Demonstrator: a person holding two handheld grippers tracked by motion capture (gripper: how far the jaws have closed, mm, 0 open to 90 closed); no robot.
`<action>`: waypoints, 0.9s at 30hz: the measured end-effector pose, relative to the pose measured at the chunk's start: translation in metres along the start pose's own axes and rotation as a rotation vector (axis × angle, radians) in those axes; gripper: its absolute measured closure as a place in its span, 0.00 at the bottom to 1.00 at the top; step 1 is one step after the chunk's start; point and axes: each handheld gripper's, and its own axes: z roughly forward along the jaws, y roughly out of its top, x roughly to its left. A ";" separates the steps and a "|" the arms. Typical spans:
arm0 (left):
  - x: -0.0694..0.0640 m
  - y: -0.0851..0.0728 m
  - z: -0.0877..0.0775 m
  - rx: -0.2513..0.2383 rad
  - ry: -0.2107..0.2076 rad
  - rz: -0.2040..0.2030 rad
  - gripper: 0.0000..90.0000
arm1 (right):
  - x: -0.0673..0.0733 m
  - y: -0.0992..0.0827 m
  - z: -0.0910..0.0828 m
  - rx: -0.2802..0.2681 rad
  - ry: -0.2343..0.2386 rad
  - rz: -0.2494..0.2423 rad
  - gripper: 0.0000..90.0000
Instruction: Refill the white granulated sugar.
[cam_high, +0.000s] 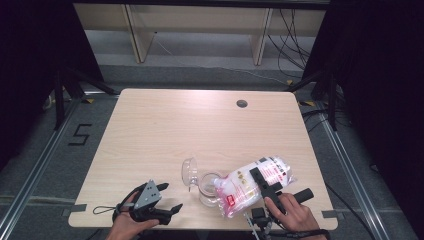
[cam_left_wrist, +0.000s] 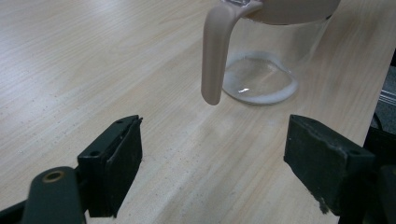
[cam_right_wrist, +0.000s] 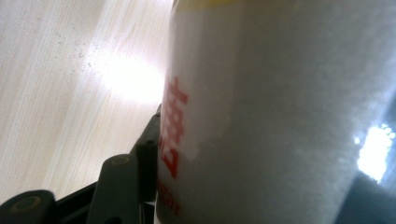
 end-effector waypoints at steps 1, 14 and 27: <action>0.000 0.000 0.000 0.000 0.000 0.000 0.21 | 0.000 0.000 0.000 0.000 -0.002 -0.002 0.53; 0.003 0.001 -0.003 0.007 -0.004 0.012 0.21 | 0.000 0.000 -0.001 0.010 0.000 -0.006 0.53; 0.002 0.001 -0.005 0.012 0.006 -0.001 0.21 | -0.003 0.000 -0.003 0.010 -0.014 -0.048 0.54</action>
